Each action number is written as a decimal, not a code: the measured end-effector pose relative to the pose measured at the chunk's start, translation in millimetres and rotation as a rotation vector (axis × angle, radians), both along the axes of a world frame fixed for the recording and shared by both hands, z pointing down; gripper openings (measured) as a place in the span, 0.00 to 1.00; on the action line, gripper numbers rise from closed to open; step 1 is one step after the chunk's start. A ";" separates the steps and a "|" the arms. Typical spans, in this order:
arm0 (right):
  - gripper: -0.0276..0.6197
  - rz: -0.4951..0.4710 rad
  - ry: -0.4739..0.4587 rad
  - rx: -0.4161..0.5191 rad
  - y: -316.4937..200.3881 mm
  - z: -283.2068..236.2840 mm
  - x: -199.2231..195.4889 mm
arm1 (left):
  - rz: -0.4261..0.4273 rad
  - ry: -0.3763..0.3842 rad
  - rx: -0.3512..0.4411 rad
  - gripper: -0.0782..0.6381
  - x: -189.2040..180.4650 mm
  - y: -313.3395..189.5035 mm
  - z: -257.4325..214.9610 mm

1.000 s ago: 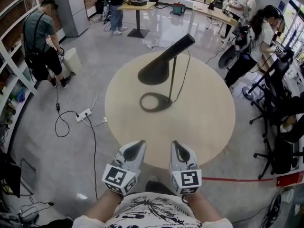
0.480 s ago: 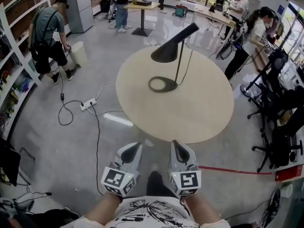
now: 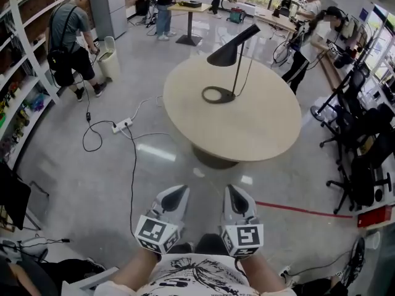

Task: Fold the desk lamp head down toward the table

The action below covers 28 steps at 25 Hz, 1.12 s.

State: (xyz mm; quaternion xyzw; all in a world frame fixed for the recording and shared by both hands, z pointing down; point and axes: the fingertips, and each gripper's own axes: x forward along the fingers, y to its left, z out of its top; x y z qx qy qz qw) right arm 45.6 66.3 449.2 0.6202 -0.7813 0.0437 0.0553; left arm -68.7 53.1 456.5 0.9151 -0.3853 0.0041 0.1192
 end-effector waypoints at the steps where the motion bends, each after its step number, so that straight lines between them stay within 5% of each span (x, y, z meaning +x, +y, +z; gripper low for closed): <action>1: 0.06 -0.004 0.000 0.009 7.9 -3.7 0.6 | -0.001 0.002 0.012 0.11 2.5 7.4 -3.2; 6: 0.06 -0.011 0.006 0.041 43.7 -15.5 10.1 | -0.003 0.022 0.055 0.11 13.6 40.0 -15.9; 15: 0.06 0.013 -0.031 -0.015 100.7 -10.3 34.4 | 0.004 0.089 -0.002 0.11 34.0 91.8 -11.7; 28: 0.05 -0.048 0.000 -0.029 164.9 4.1 34.6 | -0.026 0.047 0.006 0.11 37.6 160.4 -8.9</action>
